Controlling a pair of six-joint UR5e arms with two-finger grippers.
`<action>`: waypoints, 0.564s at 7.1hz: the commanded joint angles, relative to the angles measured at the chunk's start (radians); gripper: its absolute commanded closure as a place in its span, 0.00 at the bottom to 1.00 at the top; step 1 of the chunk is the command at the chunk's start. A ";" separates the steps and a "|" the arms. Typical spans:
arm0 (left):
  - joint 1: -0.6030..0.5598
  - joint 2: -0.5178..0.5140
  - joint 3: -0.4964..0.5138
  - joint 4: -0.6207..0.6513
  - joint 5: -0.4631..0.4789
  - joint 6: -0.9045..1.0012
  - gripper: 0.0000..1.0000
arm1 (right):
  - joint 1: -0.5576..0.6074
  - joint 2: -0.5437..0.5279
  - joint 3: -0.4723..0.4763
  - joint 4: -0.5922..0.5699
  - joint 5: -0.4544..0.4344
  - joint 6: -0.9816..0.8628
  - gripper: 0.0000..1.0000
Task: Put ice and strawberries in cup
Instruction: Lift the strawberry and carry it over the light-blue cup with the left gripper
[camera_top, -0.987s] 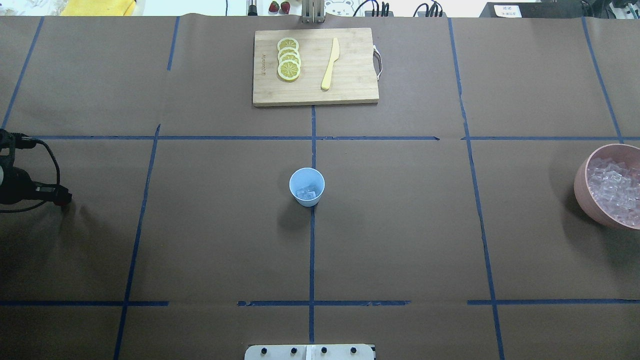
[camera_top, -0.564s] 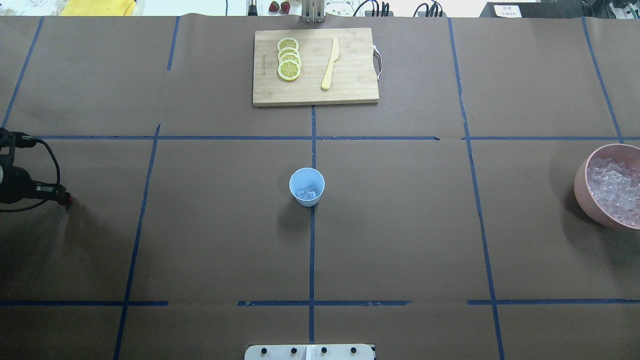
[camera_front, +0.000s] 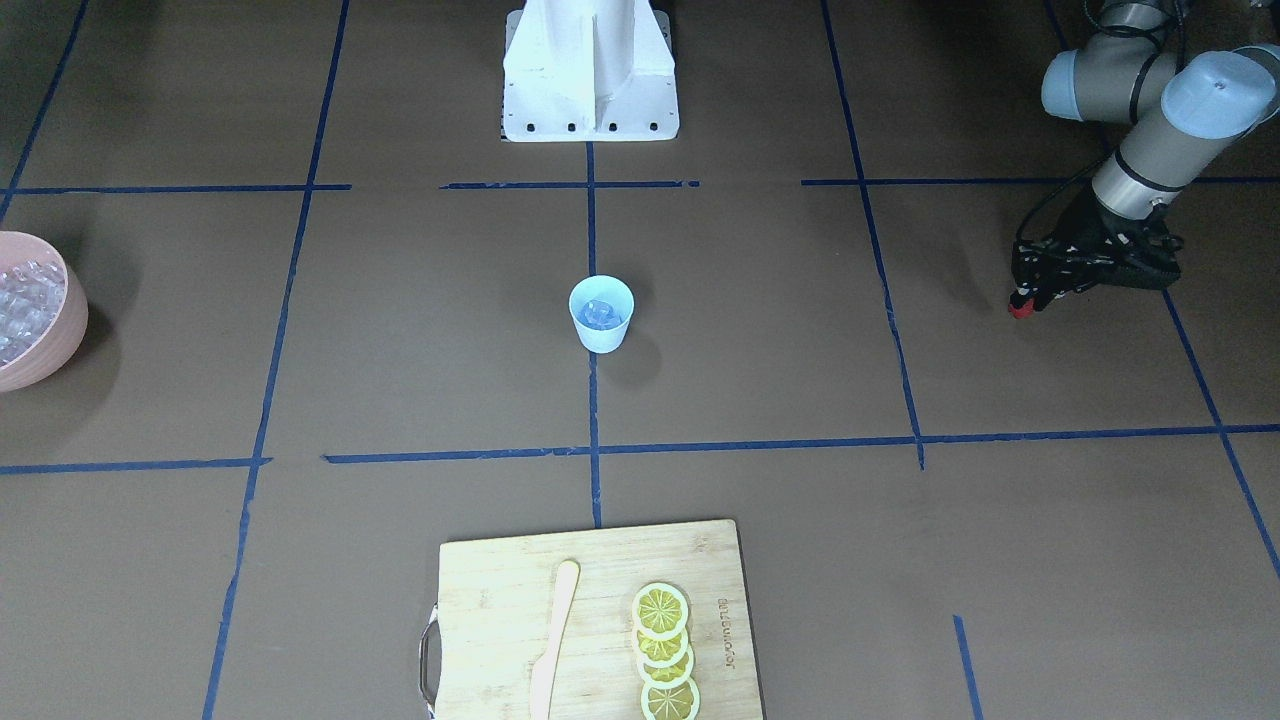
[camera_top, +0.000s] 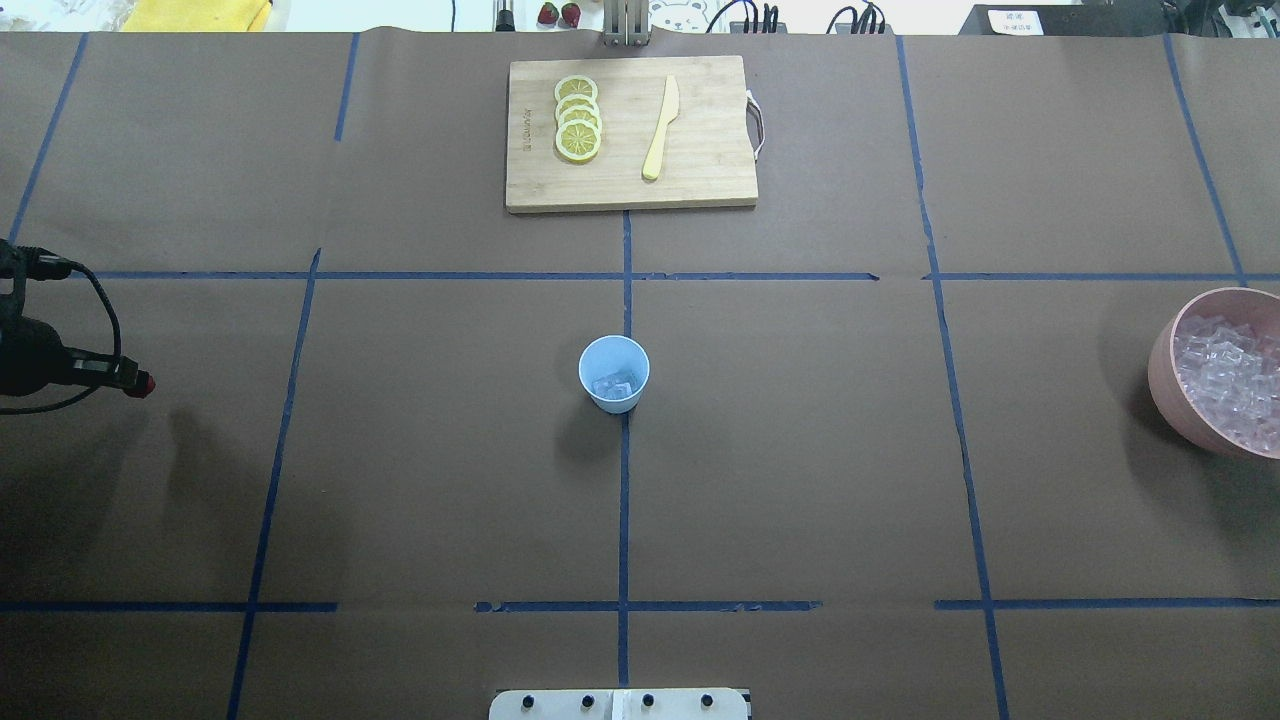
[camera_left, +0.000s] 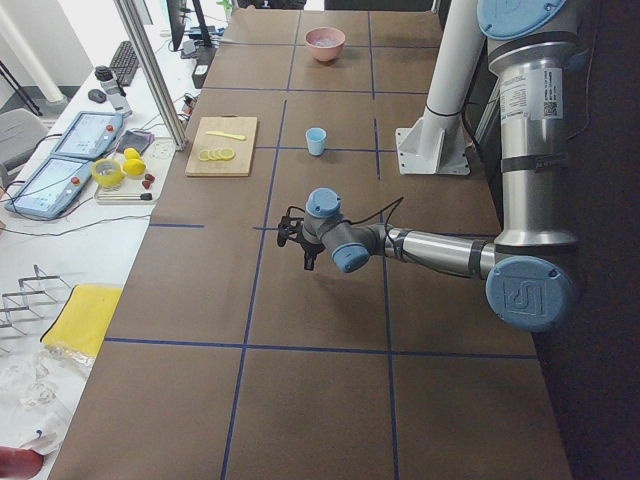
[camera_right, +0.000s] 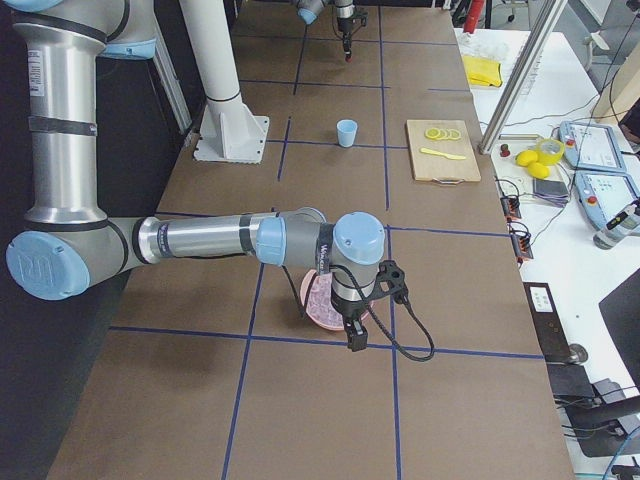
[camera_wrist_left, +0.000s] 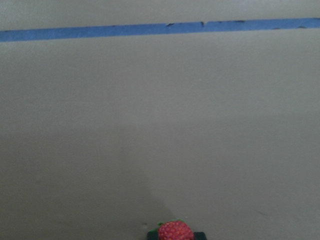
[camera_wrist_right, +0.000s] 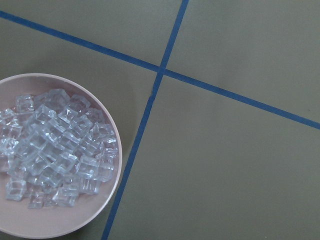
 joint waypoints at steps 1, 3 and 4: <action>-0.006 -0.004 -0.113 0.116 0.001 0.000 1.00 | 0.000 0.000 0.000 0.000 0.004 0.000 0.00; 0.003 -0.024 -0.271 0.346 0.001 0.000 1.00 | 0.000 0.000 0.000 0.000 0.004 0.000 0.00; 0.003 -0.091 -0.311 0.457 0.002 -0.002 1.00 | 0.000 -0.001 -0.001 0.000 0.003 -0.001 0.00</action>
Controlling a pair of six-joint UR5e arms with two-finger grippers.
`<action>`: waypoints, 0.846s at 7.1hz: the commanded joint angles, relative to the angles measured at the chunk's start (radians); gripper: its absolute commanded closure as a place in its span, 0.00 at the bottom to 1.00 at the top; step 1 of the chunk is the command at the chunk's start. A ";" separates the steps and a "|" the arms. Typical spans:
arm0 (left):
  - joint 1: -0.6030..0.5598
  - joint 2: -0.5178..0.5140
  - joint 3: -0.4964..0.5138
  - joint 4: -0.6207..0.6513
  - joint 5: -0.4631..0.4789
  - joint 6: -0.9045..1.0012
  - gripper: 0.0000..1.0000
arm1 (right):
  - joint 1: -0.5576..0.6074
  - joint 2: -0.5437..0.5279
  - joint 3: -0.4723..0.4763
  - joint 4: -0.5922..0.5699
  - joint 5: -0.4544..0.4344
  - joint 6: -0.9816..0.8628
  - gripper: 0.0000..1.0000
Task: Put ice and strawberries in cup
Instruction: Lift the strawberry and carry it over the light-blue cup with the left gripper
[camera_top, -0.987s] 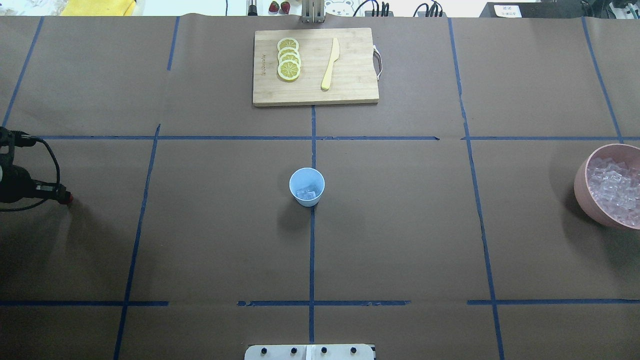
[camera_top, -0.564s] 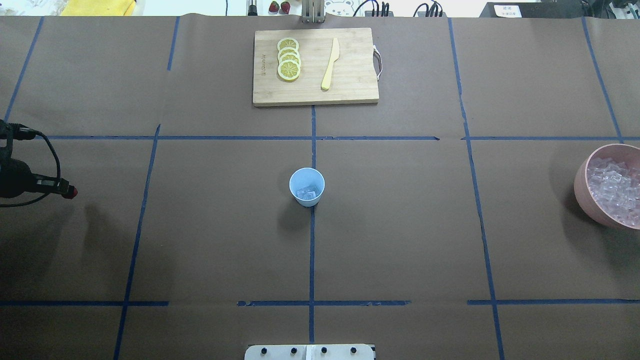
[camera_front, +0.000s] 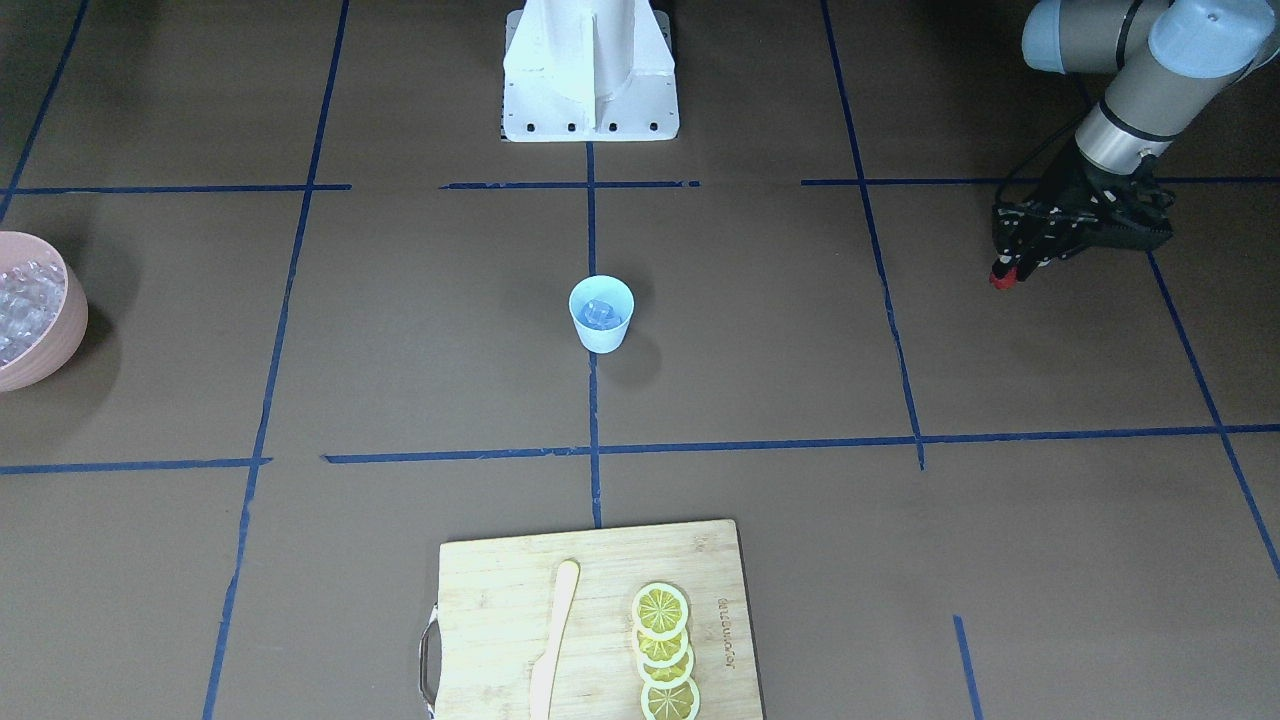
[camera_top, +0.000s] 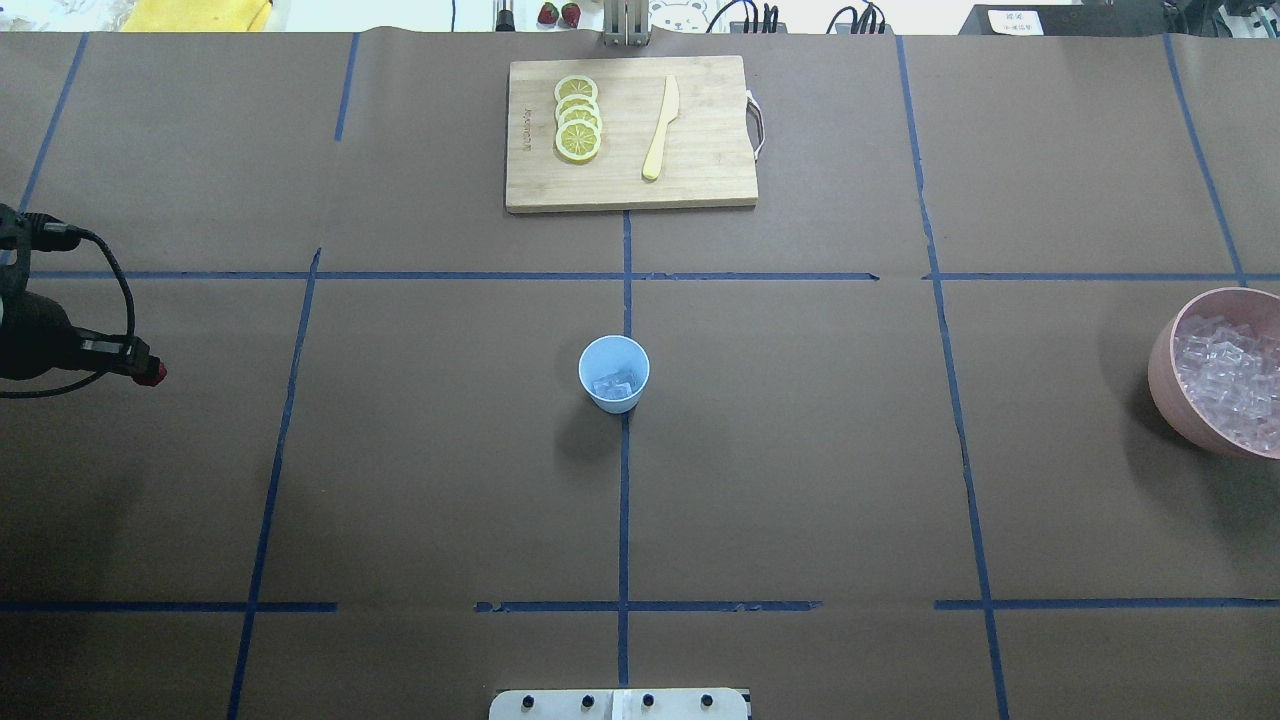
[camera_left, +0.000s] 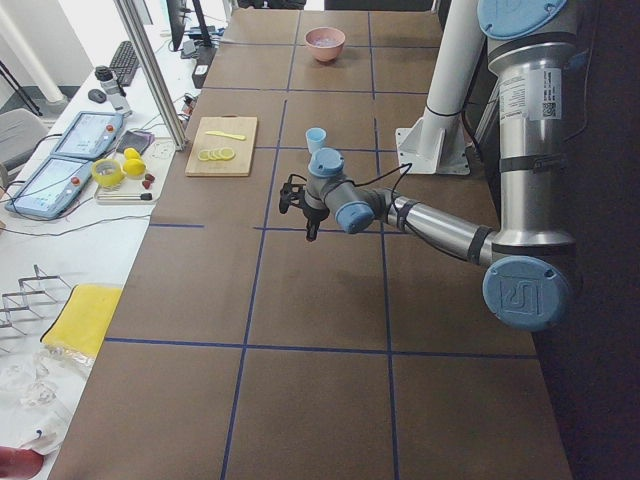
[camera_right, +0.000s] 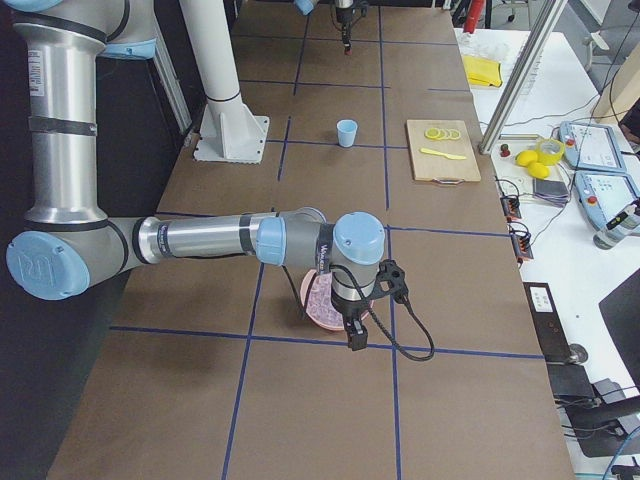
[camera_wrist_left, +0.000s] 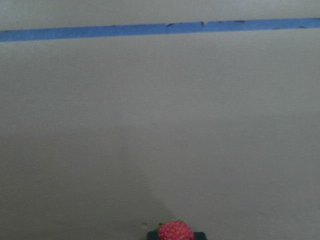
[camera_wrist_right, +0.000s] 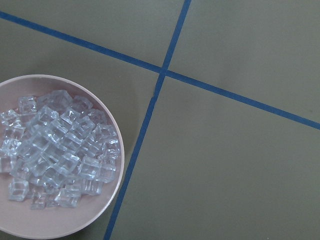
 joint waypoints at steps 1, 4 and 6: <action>0.004 -0.148 -0.077 0.255 0.007 -0.003 1.00 | 0.000 -0.001 -0.001 0.000 -0.001 0.000 0.00; 0.060 -0.432 -0.081 0.569 0.013 -0.026 1.00 | 0.000 -0.006 0.000 0.000 -0.001 0.000 0.00; 0.168 -0.566 -0.072 0.677 0.066 -0.150 1.00 | 0.000 -0.006 0.000 0.000 -0.001 0.000 0.00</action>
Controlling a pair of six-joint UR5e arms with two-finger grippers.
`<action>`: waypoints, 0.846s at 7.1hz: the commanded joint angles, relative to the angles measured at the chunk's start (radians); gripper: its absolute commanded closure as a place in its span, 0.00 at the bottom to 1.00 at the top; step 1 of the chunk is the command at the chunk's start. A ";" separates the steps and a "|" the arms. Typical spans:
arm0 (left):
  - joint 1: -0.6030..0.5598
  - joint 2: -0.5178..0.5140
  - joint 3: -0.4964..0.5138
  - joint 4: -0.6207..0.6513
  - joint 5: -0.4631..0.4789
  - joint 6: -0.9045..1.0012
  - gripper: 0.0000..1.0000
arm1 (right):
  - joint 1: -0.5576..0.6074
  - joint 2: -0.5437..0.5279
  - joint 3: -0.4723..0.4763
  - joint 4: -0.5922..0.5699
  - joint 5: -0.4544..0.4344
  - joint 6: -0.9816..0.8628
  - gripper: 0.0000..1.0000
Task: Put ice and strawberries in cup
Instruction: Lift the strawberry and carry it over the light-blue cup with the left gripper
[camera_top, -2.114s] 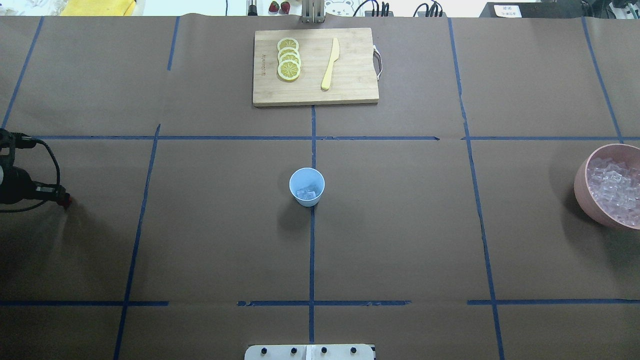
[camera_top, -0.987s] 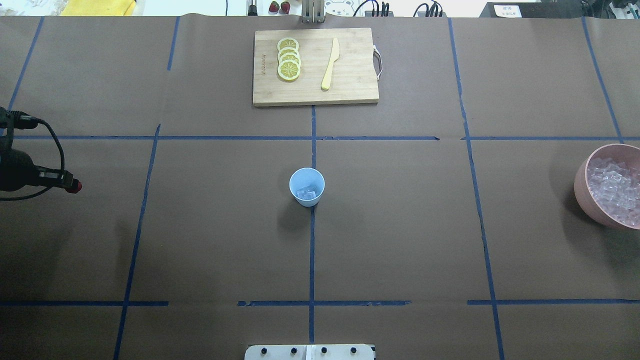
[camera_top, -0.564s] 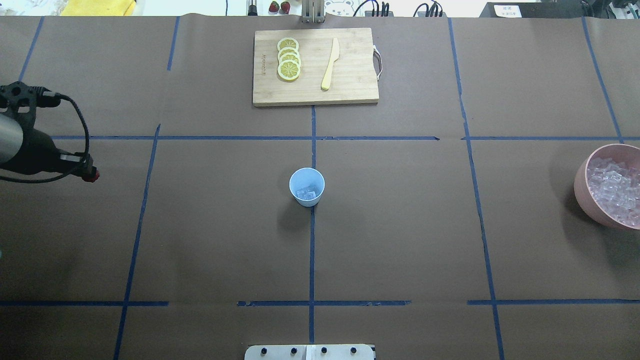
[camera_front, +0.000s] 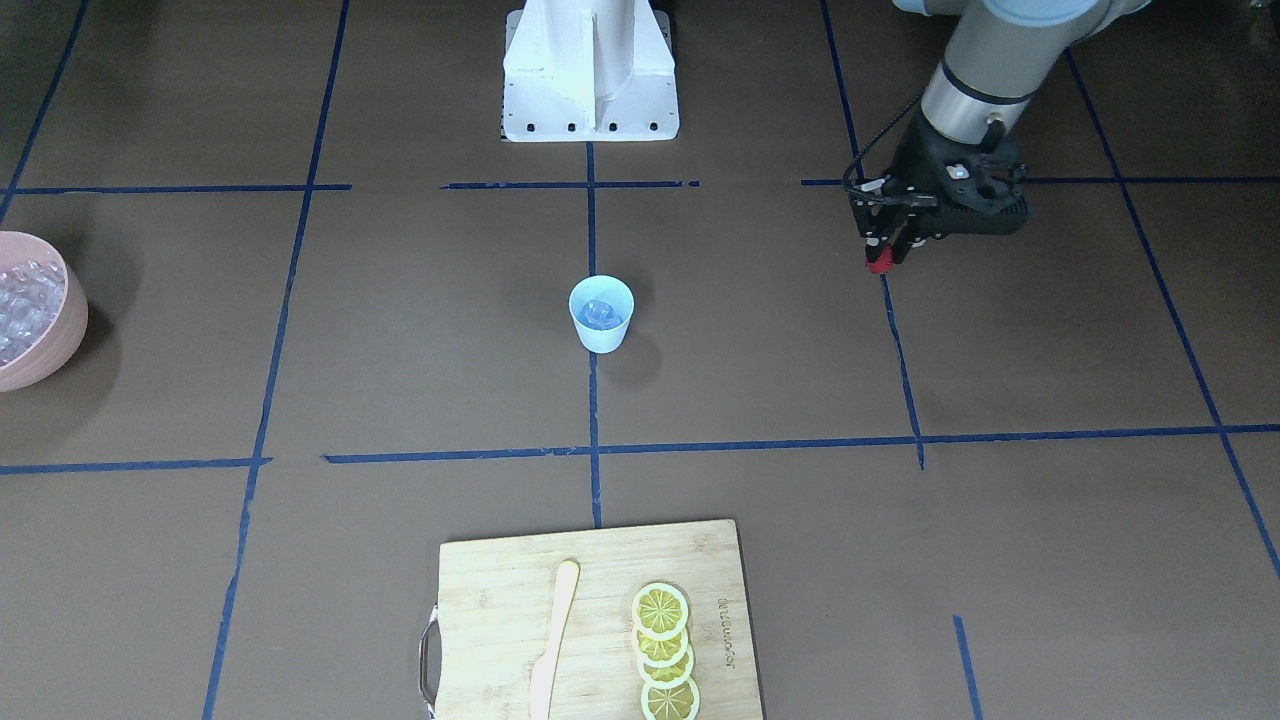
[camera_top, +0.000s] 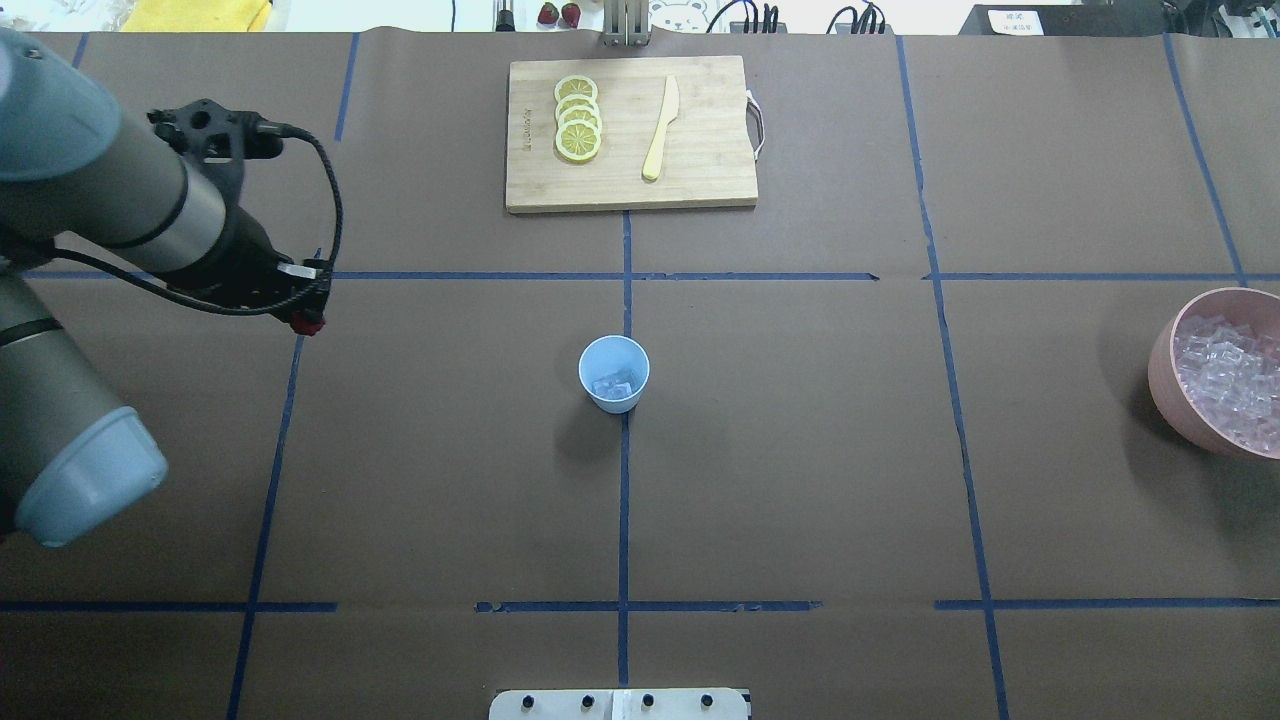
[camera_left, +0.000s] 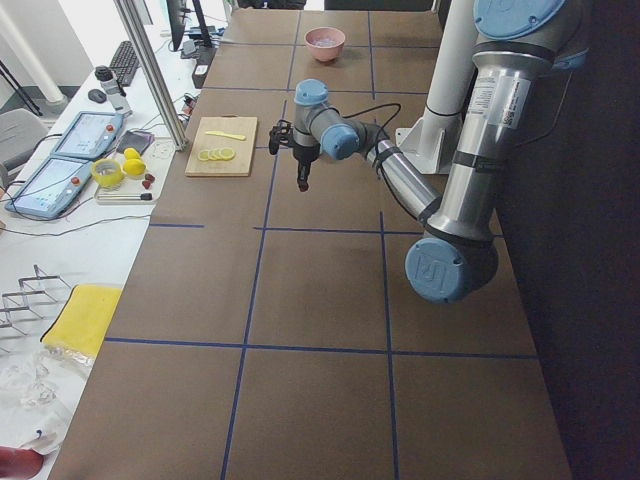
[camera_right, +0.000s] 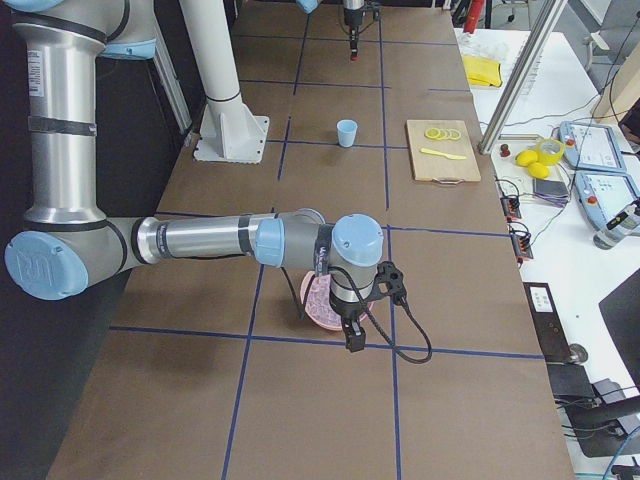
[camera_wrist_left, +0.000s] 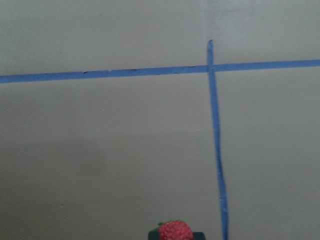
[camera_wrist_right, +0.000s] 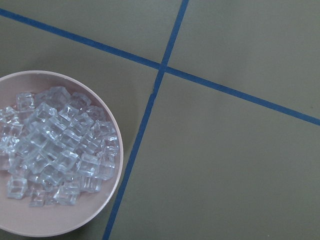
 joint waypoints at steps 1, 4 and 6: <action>0.089 -0.144 0.035 0.063 0.020 -0.133 1.00 | 0.002 -0.002 0.000 0.000 0.000 0.000 0.00; 0.163 -0.341 0.232 0.055 0.107 -0.239 1.00 | 0.015 -0.017 0.011 0.000 0.000 -0.002 0.00; 0.194 -0.454 0.342 0.052 0.117 -0.291 1.00 | 0.017 -0.022 0.017 0.000 0.000 -0.002 0.00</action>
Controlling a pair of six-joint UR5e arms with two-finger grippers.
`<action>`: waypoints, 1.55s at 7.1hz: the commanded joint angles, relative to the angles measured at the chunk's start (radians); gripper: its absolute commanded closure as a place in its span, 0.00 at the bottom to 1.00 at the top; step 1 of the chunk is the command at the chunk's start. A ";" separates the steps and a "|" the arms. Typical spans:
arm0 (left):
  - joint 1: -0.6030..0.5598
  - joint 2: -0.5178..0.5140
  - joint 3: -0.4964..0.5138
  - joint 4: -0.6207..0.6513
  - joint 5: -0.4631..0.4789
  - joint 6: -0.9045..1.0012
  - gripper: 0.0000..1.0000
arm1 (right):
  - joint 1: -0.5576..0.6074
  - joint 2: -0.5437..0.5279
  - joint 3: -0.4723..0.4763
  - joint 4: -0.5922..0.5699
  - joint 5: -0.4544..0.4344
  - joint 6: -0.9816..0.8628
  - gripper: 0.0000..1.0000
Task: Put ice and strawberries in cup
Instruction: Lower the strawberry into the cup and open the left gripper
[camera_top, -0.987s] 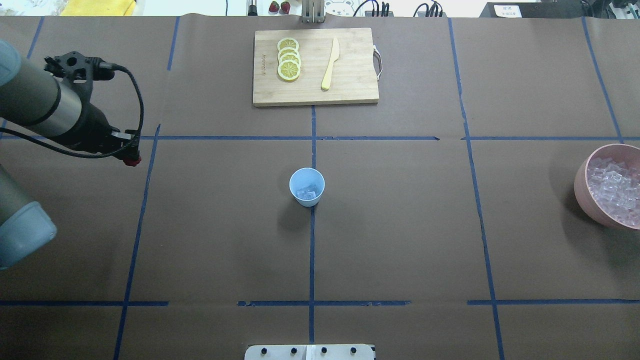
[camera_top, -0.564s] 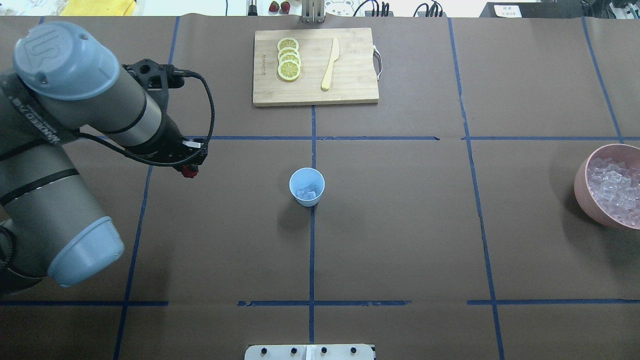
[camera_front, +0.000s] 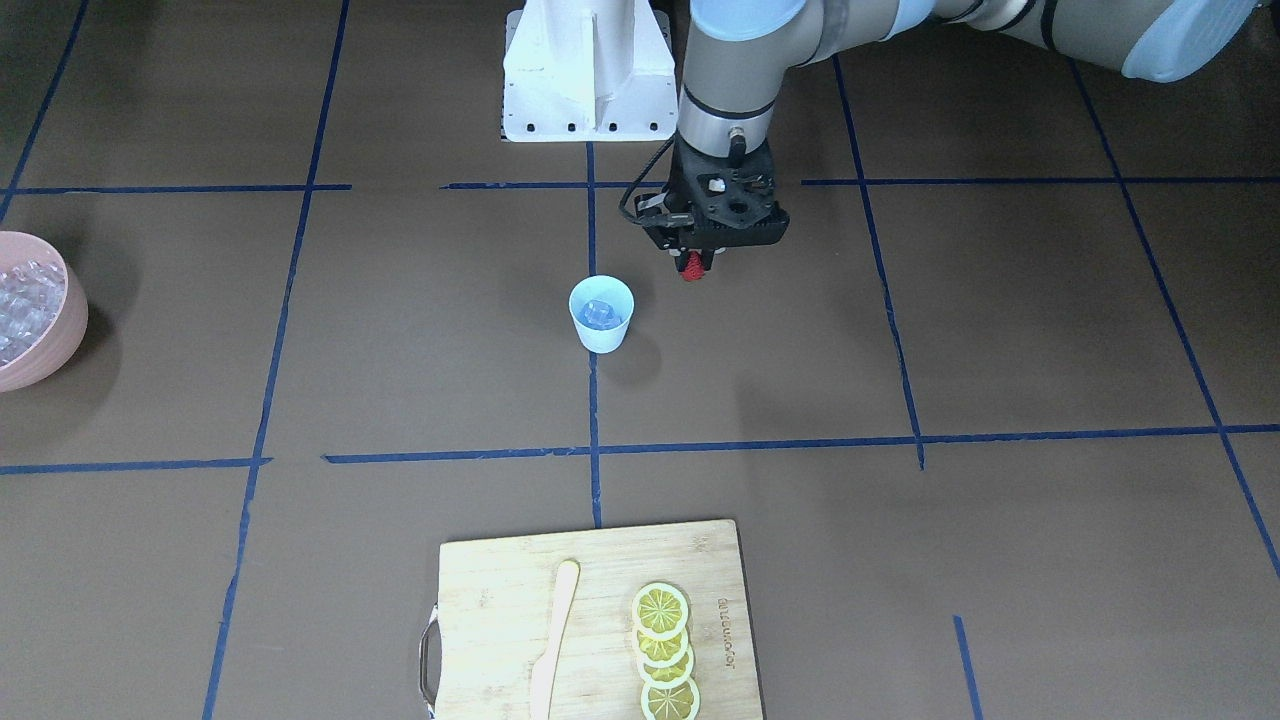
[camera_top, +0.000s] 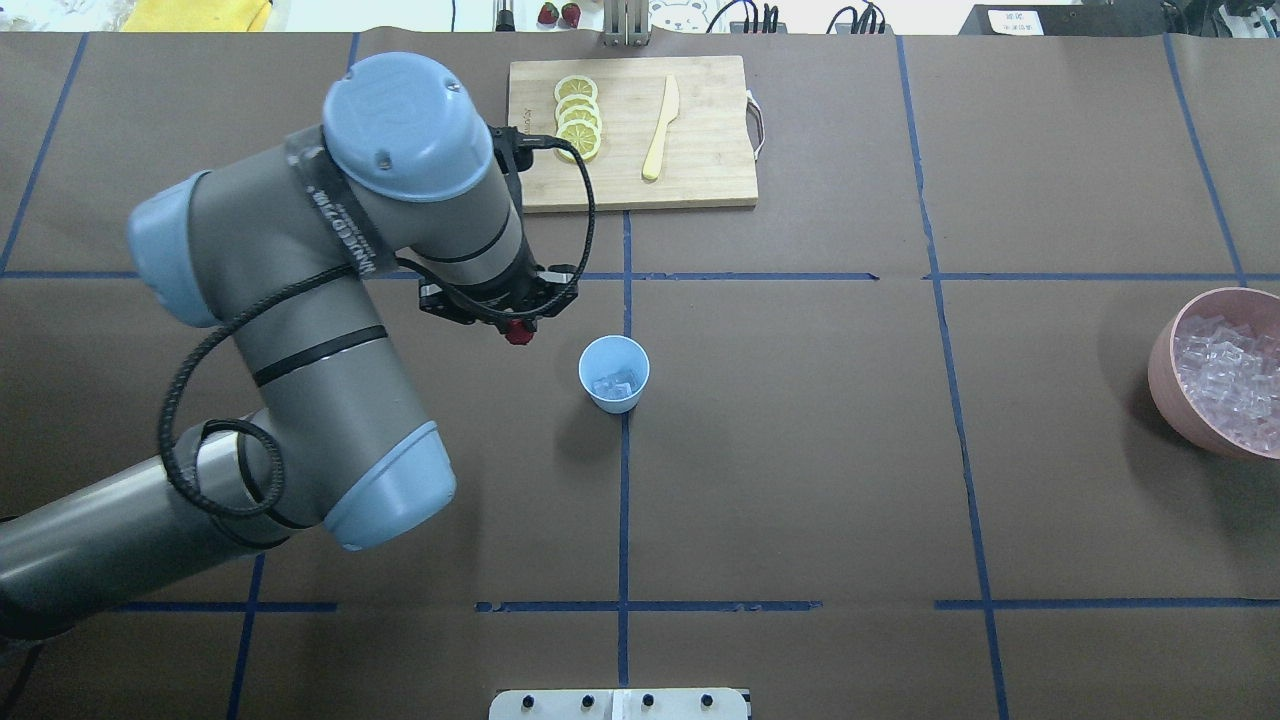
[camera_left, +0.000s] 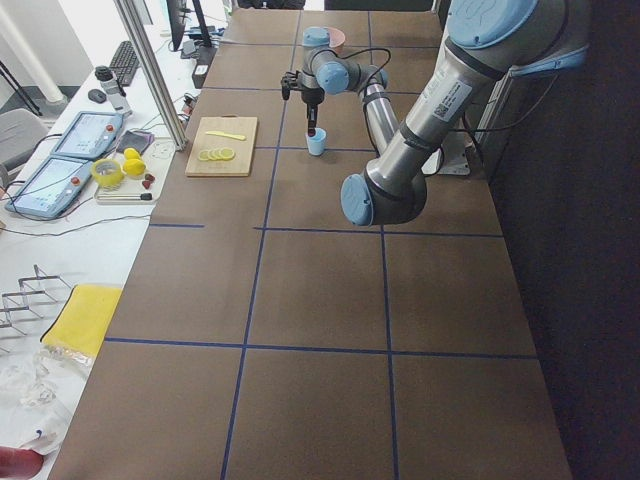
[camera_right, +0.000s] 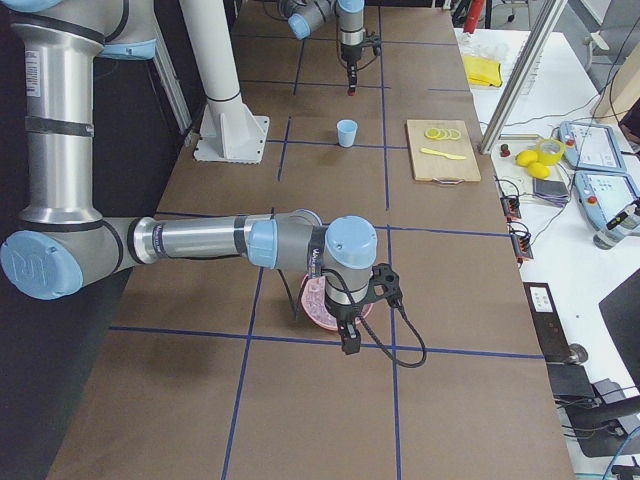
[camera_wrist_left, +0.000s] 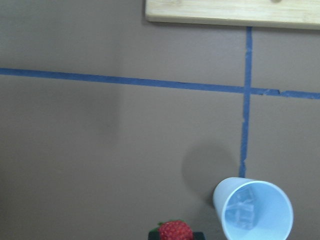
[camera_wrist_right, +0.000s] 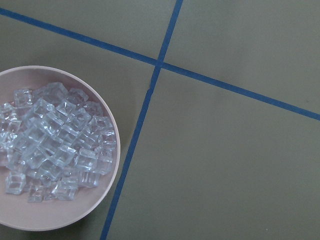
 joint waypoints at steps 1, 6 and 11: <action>0.038 -0.088 0.081 -0.005 0.020 -0.043 1.00 | 0.001 -0.003 0.003 0.000 0.000 0.000 0.00; 0.060 -0.150 0.164 -0.016 0.031 -0.076 0.19 | 0.001 -0.002 0.003 0.000 0.002 0.002 0.00; 0.057 -0.136 0.141 -0.010 0.047 -0.076 0.00 | 0.001 -0.002 0.001 0.000 0.002 0.003 0.00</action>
